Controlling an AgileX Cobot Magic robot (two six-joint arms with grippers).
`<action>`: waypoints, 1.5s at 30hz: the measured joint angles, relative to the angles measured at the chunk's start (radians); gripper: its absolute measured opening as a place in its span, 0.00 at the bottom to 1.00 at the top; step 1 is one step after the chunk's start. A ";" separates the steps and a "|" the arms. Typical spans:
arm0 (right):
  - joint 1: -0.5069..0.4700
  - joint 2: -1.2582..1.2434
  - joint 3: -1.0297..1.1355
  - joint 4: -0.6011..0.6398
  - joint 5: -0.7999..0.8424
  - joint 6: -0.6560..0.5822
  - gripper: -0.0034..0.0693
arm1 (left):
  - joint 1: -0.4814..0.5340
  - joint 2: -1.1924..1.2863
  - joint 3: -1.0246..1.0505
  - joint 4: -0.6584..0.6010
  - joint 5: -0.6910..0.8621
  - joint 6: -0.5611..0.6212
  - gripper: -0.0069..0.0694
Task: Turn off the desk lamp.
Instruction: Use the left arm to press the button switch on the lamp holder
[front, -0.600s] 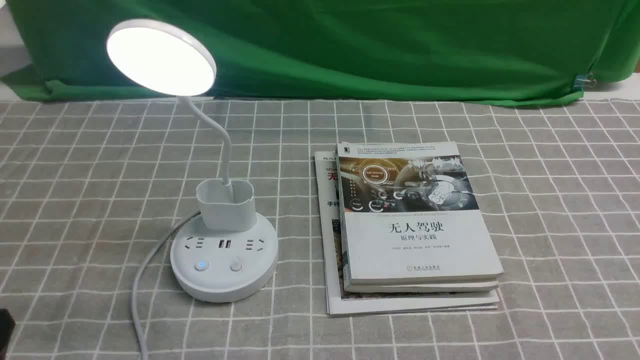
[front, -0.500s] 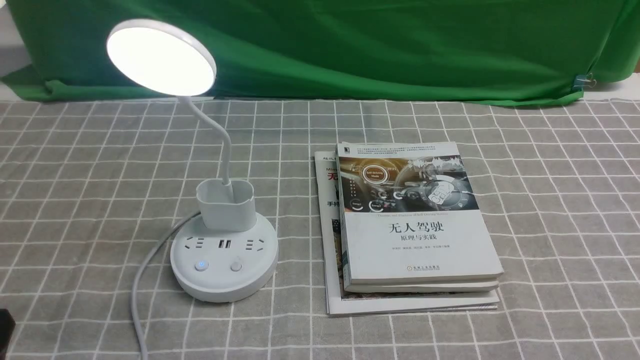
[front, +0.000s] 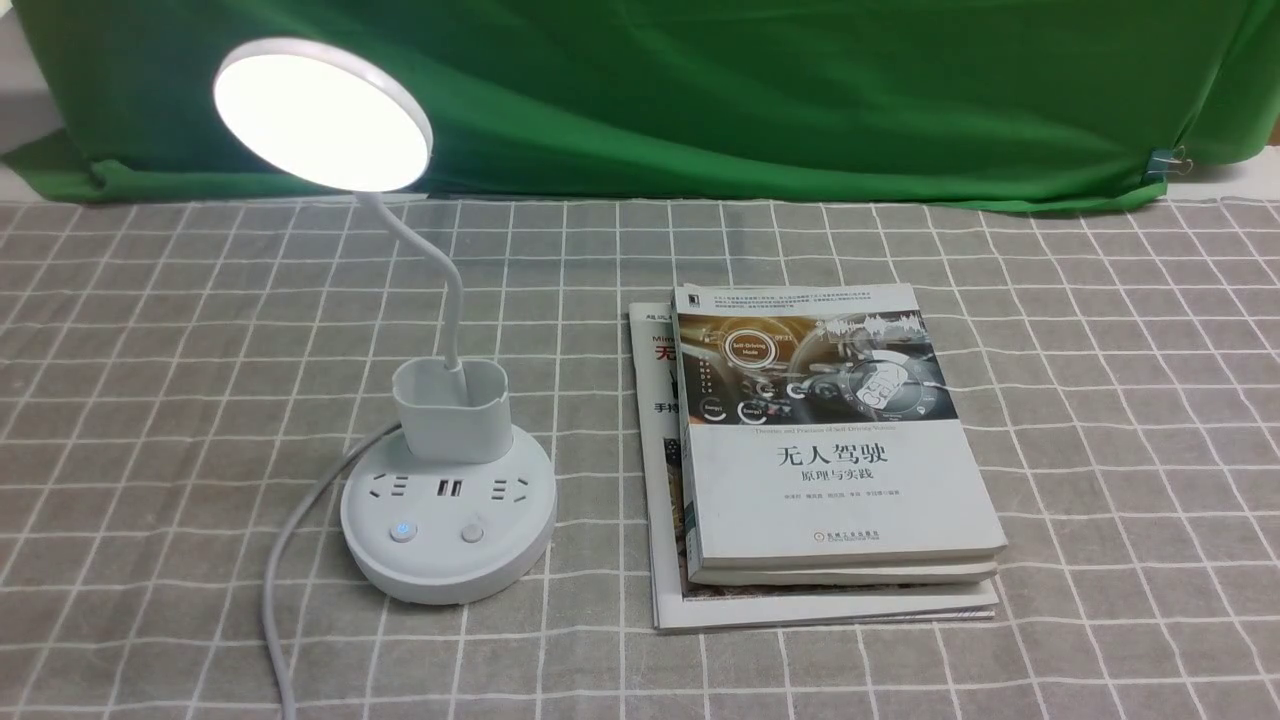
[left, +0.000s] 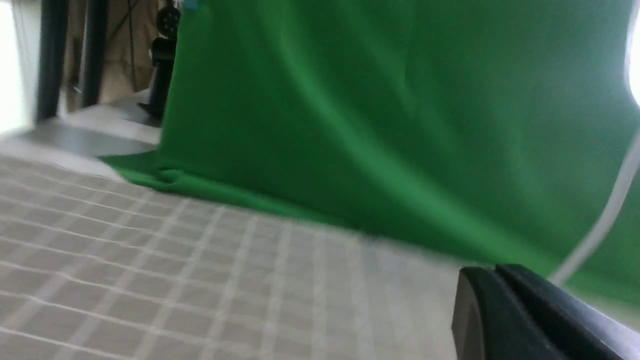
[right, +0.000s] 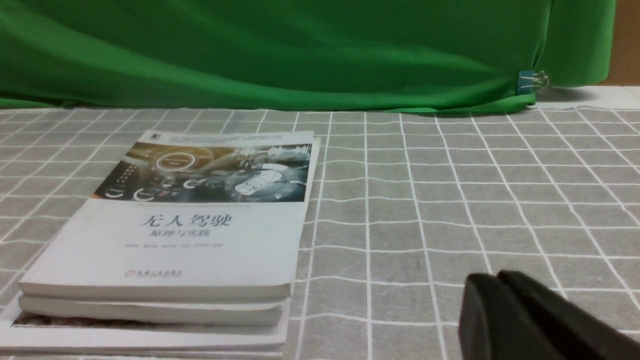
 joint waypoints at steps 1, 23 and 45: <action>0.000 0.000 0.000 0.000 0.000 0.000 0.10 | 0.000 0.000 0.000 -0.024 -0.012 -0.010 0.09; 0.000 0.000 0.000 0.000 0.000 0.000 0.10 | 0.000 0.262 -0.396 0.078 0.492 -0.120 0.09; 0.000 0.000 0.000 0.000 0.000 -0.001 0.10 | -0.517 1.271 -0.876 0.299 0.928 -0.107 0.09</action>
